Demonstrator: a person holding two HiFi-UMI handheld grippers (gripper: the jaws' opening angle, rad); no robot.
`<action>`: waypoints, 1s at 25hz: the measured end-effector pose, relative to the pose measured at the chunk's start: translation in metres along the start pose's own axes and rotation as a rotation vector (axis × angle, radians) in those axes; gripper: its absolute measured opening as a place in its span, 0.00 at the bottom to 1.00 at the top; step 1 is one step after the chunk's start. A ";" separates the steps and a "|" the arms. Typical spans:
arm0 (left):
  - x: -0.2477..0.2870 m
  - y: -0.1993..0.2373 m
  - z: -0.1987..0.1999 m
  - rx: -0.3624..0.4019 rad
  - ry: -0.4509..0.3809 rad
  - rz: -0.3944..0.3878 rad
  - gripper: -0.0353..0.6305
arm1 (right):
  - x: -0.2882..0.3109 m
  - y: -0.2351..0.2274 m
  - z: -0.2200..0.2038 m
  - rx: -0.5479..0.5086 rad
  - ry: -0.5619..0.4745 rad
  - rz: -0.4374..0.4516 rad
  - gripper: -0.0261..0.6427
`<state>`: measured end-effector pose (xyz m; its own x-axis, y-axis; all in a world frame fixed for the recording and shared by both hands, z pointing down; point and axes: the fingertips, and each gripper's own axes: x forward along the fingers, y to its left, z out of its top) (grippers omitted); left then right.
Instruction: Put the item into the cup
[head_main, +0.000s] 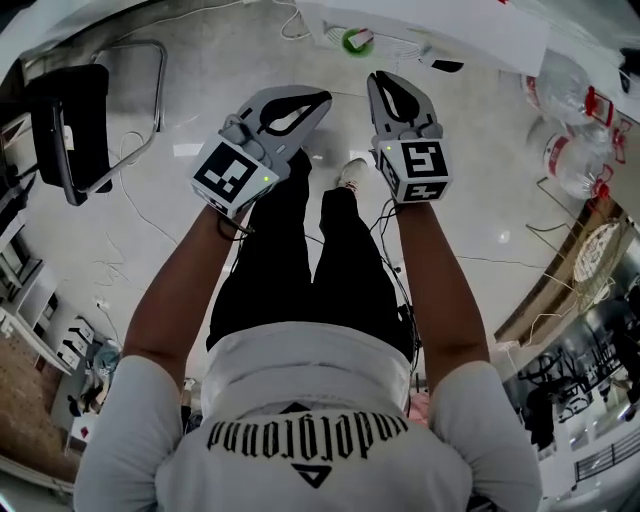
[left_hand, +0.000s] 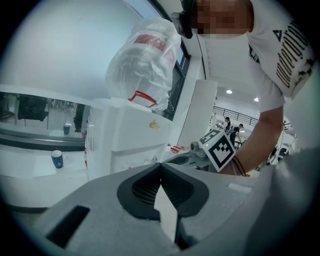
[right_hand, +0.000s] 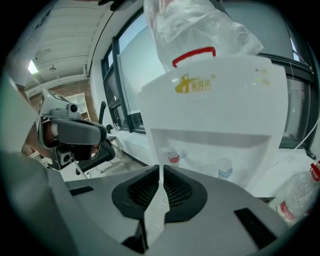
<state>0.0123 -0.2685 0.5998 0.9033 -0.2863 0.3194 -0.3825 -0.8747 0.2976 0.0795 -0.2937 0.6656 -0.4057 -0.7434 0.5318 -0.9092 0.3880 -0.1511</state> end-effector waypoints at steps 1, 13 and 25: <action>-0.003 -0.005 0.007 0.003 -0.005 0.003 0.08 | -0.009 0.004 0.007 -0.009 -0.005 0.011 0.09; -0.044 -0.069 0.096 0.081 -0.061 0.016 0.07 | -0.119 0.055 0.101 -0.067 -0.076 0.145 0.06; -0.090 -0.131 0.175 0.110 -0.151 0.037 0.07 | -0.212 0.085 0.178 -0.142 -0.150 0.208 0.06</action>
<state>0.0150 -0.1969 0.3743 0.9110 -0.3673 0.1876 -0.4000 -0.8976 0.1851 0.0711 -0.2000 0.3915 -0.6009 -0.7081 0.3709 -0.7872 0.6048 -0.1205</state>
